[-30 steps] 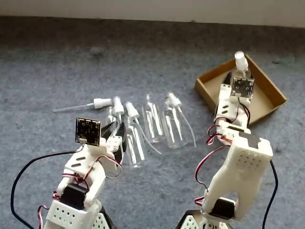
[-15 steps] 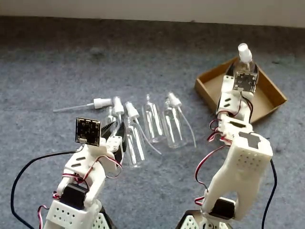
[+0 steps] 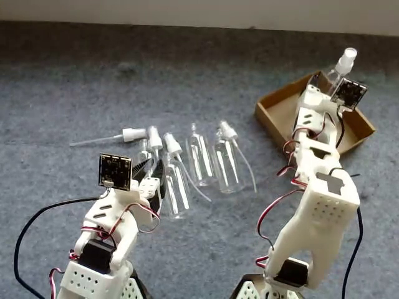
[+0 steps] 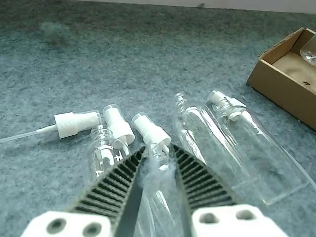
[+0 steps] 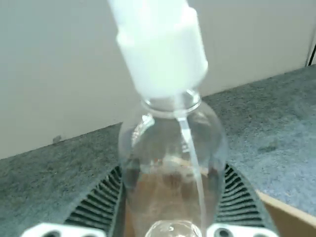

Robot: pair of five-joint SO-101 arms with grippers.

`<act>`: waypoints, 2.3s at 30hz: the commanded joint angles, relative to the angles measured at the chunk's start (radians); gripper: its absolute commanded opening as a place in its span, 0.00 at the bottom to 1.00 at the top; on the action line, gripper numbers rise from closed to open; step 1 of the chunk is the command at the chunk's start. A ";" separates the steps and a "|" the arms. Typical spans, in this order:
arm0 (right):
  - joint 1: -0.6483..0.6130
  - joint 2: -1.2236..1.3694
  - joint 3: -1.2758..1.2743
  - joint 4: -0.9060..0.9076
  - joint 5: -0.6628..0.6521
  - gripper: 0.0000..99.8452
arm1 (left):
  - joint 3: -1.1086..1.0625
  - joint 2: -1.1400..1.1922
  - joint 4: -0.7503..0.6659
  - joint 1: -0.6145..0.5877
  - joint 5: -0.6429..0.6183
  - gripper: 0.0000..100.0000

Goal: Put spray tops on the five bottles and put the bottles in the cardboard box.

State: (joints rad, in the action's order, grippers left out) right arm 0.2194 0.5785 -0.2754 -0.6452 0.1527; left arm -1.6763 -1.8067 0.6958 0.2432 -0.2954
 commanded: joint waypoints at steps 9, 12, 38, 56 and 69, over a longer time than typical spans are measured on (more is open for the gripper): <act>0.005 -0.021 0.074 0.010 -0.061 0.15 | -0.019 -0.010 0.046 0.084 -0.002 0.04; 0.004 0.013 0.096 0.012 -0.061 0.15 | -0.019 -0.010 0.048 0.091 -0.002 0.04; -0.015 0.232 0.298 0.087 -0.187 0.15 | -0.019 -0.010 0.051 0.091 0.086 0.04; -0.010 0.232 0.297 0.088 -0.192 0.16 | -0.019 -0.008 0.051 0.088 0.089 0.04; -0.013 0.232 0.294 0.087 -0.192 0.22 | -0.019 -0.005 0.051 0.087 0.089 0.04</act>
State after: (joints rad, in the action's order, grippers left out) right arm 0.2133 0.8193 -0.0192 -0.5608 -0.0299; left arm -1.6763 -1.8067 0.7434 0.3153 -0.2202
